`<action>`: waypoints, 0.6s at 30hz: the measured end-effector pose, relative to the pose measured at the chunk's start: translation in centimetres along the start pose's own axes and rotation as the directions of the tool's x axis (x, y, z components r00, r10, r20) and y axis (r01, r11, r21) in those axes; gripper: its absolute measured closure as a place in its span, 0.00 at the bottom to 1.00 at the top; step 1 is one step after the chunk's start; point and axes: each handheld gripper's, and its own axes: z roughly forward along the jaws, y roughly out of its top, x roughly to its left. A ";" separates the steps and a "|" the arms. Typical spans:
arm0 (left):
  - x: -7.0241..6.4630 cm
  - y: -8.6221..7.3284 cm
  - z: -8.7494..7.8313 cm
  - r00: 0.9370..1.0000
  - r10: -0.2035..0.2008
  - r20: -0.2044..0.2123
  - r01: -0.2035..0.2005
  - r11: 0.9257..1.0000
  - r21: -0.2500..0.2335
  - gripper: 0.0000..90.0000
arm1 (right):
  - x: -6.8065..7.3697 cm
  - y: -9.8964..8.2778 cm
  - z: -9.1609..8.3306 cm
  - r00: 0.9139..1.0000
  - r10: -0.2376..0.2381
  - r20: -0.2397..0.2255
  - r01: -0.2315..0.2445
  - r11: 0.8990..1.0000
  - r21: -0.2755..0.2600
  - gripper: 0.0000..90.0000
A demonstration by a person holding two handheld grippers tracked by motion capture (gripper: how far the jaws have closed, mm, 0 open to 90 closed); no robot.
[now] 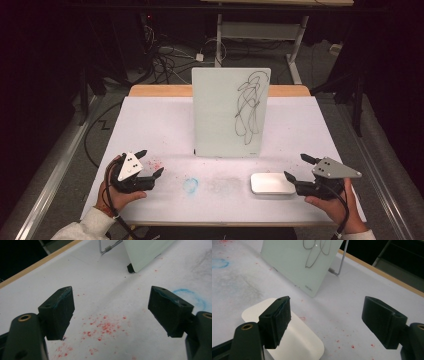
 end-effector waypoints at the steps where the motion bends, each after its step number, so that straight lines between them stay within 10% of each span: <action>1: 0.0 0.0 0.1 1.000 0.007 -0.007 -0.007 1.000 0.007 0.23 | -0.1 0.0 0.1 1.000 0.000 -0.009 0.000 1.000 0.006 0.25; 11: -1.1 -0.3 0.2 1.000 0.028 0.004 -0.029 0.999 0.042 0.24 | -1.0 0.7 0.5 0.994 -0.054 -0.094 0.062 0.995 0.083 0.24; 18: -1.3 -0.5 0.1 1.000 0.011 0.004 -0.011 0.998 0.068 0.23 | -1.3 1.8 2.1 0.968 -0.123 -0.221 0.165 0.969 0.183 0.23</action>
